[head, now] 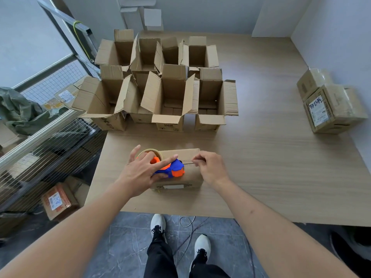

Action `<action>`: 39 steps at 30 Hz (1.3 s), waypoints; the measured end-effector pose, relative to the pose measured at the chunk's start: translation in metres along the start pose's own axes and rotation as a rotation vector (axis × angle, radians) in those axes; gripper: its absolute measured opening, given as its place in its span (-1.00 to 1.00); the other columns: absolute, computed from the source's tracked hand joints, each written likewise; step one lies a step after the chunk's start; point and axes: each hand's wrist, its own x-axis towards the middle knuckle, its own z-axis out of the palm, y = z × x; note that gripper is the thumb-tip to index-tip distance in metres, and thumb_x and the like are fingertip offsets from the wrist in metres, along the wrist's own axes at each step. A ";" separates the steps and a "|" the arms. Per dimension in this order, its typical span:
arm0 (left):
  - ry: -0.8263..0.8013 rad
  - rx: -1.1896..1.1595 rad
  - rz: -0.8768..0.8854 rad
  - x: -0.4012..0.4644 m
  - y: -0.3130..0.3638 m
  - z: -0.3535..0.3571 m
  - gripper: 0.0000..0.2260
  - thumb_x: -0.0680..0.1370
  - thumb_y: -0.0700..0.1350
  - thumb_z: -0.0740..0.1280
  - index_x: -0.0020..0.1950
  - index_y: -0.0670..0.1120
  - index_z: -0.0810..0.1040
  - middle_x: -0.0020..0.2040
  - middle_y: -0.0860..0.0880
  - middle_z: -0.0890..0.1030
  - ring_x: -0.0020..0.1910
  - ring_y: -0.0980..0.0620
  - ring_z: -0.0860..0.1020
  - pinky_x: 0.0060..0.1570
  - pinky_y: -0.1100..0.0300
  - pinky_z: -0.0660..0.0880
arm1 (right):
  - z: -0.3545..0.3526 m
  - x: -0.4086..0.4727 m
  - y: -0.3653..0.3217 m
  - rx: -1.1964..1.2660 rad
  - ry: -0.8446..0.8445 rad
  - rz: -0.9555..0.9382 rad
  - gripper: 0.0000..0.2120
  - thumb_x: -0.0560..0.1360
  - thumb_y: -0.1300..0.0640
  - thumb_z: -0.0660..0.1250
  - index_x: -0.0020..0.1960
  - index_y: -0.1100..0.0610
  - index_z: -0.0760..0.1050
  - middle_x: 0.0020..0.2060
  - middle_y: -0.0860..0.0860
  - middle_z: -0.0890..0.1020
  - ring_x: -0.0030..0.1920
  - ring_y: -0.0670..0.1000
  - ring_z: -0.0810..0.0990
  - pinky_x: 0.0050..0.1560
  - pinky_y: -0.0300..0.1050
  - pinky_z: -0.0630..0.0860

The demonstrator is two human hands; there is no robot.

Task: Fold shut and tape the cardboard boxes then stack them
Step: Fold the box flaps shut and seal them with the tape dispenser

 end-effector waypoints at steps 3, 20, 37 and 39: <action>-0.037 -0.048 -0.022 0.001 -0.002 -0.002 -0.50 0.66 0.28 -0.14 0.59 0.42 -0.20 0.08 0.04 0.46 0.15 -0.03 0.50 0.54 -0.12 0.02 | -0.033 -0.002 0.021 -0.030 0.035 0.095 -0.91 0.54 0.20 0.43 -0.11 0.08 0.69 -0.21 -0.05 0.72 -0.11 -0.01 0.65 -0.03 -0.12 0.53; -0.073 -0.086 -0.040 0.006 0.001 -0.001 -0.40 0.66 0.21 0.14 0.57 0.47 -0.15 0.20 0.02 0.48 0.24 -0.10 0.46 0.49 -0.17 0.17 | -0.013 0.018 0.051 -0.001 0.017 0.285 -0.82 0.59 -0.04 0.33 -0.14 0.02 0.49 -0.41 -0.06 0.55 -0.31 0.01 0.45 -0.29 -0.11 0.37; -0.065 -0.073 0.003 0.008 0.001 -0.001 -0.44 0.64 0.26 0.03 0.60 0.42 -0.13 0.21 0.00 0.48 0.24 -0.08 0.45 0.46 -0.12 0.21 | 0.031 0.012 0.044 0.174 0.122 0.346 -0.62 0.67 0.01 0.24 0.49 -0.07 0.46 0.40 -0.07 0.56 0.40 0.02 0.50 0.40 -0.13 0.38; -0.070 -0.069 -0.003 0.008 0.003 -0.001 -0.43 0.63 0.26 0.03 0.60 0.42 -0.14 0.23 -0.01 0.48 0.26 -0.10 0.45 0.47 -0.13 0.20 | 0.037 0.010 0.030 0.248 0.176 0.305 -0.60 0.71 0.01 0.12 0.53 -0.07 0.40 0.47 -0.11 0.47 0.46 -0.03 0.42 0.37 -0.23 0.28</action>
